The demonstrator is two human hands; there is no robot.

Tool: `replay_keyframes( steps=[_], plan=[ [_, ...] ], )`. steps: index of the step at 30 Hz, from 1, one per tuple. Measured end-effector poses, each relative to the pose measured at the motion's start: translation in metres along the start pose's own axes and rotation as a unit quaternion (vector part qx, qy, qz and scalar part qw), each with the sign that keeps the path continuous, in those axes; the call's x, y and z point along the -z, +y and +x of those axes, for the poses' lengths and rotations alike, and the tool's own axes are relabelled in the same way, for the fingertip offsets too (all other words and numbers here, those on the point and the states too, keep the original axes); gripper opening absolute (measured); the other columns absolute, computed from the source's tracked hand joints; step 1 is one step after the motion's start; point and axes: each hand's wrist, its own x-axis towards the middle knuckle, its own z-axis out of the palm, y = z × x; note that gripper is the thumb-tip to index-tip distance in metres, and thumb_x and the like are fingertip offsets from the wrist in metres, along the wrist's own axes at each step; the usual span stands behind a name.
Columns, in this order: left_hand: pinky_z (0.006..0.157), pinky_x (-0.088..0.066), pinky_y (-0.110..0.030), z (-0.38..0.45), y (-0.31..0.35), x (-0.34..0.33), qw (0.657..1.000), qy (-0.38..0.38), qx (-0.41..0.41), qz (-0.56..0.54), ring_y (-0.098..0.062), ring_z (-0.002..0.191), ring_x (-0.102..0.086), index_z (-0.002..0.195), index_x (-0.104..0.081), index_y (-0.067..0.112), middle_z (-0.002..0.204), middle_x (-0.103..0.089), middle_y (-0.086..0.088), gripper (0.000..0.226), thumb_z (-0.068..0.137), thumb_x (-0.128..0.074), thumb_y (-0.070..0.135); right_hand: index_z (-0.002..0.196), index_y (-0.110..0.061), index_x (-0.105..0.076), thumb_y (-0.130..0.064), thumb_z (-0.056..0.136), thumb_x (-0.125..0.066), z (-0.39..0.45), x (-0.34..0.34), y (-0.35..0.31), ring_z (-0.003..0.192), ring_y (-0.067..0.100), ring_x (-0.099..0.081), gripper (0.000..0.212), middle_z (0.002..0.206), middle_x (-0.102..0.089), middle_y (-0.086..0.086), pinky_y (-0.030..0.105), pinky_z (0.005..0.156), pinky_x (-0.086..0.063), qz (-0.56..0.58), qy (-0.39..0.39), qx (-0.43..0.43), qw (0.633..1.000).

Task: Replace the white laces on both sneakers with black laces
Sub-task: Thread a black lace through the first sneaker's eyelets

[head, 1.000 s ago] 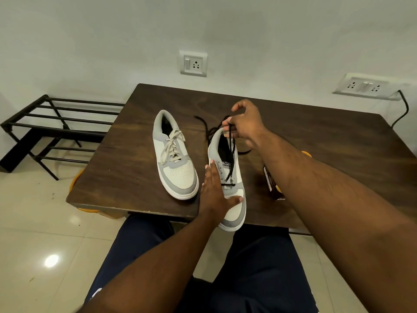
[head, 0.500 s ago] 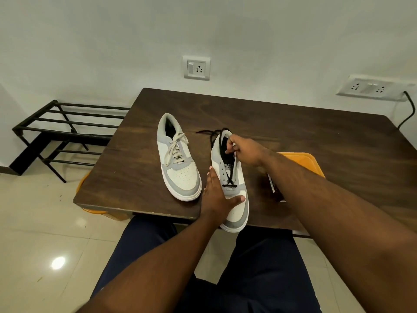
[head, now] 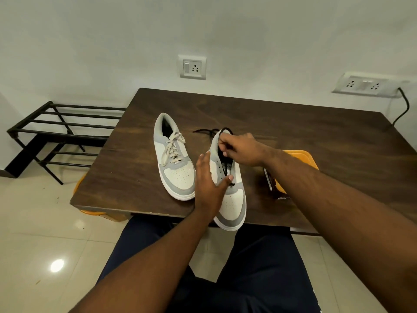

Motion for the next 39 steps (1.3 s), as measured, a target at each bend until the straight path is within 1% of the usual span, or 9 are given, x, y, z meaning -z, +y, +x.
replay_keyframes(
  steps=[4, 12, 18, 24, 26, 28, 32, 35, 39],
  plan=[
    [0.073, -0.052, -0.019, 0.012, 0.021, 0.012, 0.989, -0.04, 0.046, -0.132, -0.002, 0.082, -0.064, 0.135, -0.054, 0.019, 0.109, -0.066, 0.001, 0.057, 0.084, -0.072, 0.002, 0.096, -0.018, -0.046, -0.008, 0.094, -0.056, -0.012, -0.011, -0.011, 0.071, 0.008, -0.054, 0.014, 0.085, -0.059, 0.003, 0.025, 0.064, -0.047, 0.144, 0.025, 0.028, 0.989],
    [0.055, -0.046, -0.017, 0.014, 0.021, 0.041, 0.976, 0.042, 0.158, -0.145, -0.009, 0.062, -0.058, 0.103, -0.071, 0.008, 0.083, -0.07, -0.003, 0.017, 0.087, -0.068, 0.002, 0.101, -0.017, -0.07, -0.017, 0.088, -0.068, -0.041, 0.01, 0.015, 0.084, 0.002, -0.062, 0.013, 0.089, -0.068, -0.006, 0.023, 0.078, -0.051, 0.122, 0.056, -0.046, 0.99],
    [0.06, -0.053, -0.022, 0.018, 0.04, 0.047, 0.967, -0.218, 0.06, -0.121, -0.005, 0.061, -0.062, 0.131, -0.059, 0.014, 0.103, -0.069, -0.01, 0.045, 0.087, -0.072, 0.009, 0.088, -0.021, -0.074, -0.013, 0.085, -0.072, -0.042, 0.002, 0.002, 0.076, 0.0, -0.065, 0.008, 0.083, -0.072, -0.008, 0.017, 0.071, -0.051, 0.184, 0.083, -0.027, 0.979],
    [0.039, -0.039, -0.019, 0.023, 0.027, 0.081, 0.967, -0.031, 0.174, -0.183, -0.01, 0.04, -0.051, 0.098, -0.068, 0.0, 0.067, -0.069, -0.005, 0.01, 0.093, -0.063, 0.007, 0.092, -0.019, -0.076, -0.012, 0.085, -0.07, -0.071, 0.018, 0.017, 0.07, 0.007, -0.061, 0.011, 0.082, -0.073, 0.006, 0.02, 0.064, -0.048, 0.281, 0.056, -0.068, 0.955],
    [0.049, -0.046, -0.019, 0.019, 0.011, 0.098, 0.977, 0.038, 0.195, -0.083, -0.012, 0.05, -0.06, 0.103, -0.068, 0.003, 0.085, -0.073, -0.008, 0.013, 0.093, -0.065, 0.011, 0.094, -0.015, -0.075, -0.006, 0.086, -0.068, -0.084, 0.02, 0.023, 0.071, 0.004, -0.064, 0.014, 0.08, -0.073, 0.003, 0.015, 0.066, -0.048, 0.336, 0.087, -0.07, 0.935],
    [0.083, -0.049, -0.022, 0.007, 0.01, 0.102, 0.986, 0.008, 0.123, 0.111, -0.014, 0.102, -0.067, 0.117, -0.068, 0.019, 0.125, -0.066, -0.001, 0.03, 0.087, -0.073, 0.019, 0.095, -0.011, -0.075, -0.003, 0.086, -0.068, -0.086, 0.01, 0.014, 0.074, -0.001, -0.065, 0.014, 0.082, -0.074, -0.003, 0.011, 0.068, -0.048, 0.344, 0.105, -0.062, 0.931],
    [0.096, -0.04, -0.009, -0.009, 0.047, 0.077, 0.991, -0.134, 0.012, 0.027, 0.004, 0.135, -0.035, 0.139, -0.053, 0.027, 0.145, -0.039, 0.022, 0.062, 0.083, -0.077, 0.018, 0.095, -0.011, -0.075, -0.006, 0.084, -0.071, -0.073, -0.024, -0.014, 0.082, 0.011, -0.068, 0.013, 0.089, -0.075, 0.007, 0.022, 0.076, -0.053, 0.341, 0.119, -0.04, 0.932],
    [0.07, -0.055, -0.019, -0.013, 0.057, 0.064, 0.992, -0.117, 0.028, -0.042, -0.013, 0.085, -0.069, 0.103, -0.075, 0.018, 0.097, -0.074, 0.009, 0.02, 0.085, -0.075, 0.011, 0.094, -0.011, -0.074, -0.003, 0.083, -0.071, -0.072, -0.04, -0.021, 0.086, 0.032, -0.069, 0.014, 0.09, -0.073, 0.017, 0.041, 0.079, -0.055, 0.4, 0.141, -0.032, 0.905],
    [0.05, -0.042, -0.011, -0.018, 0.054, 0.067, 0.995, -0.026, 0.082, -0.05, 0.003, 0.045, -0.055, 0.086, -0.074, 0.016, 0.054, -0.064, 0.013, 0.008, 0.089, -0.069, 0.009, 0.094, -0.012, -0.073, 0.001, 0.08, -0.073, -0.075, -0.046, -0.019, 0.078, 0.014, -0.068, 0.02, 0.085, -0.073, 0.013, 0.024, 0.071, -0.056, 0.424, 0.129, -0.057, 0.895]
  ],
)
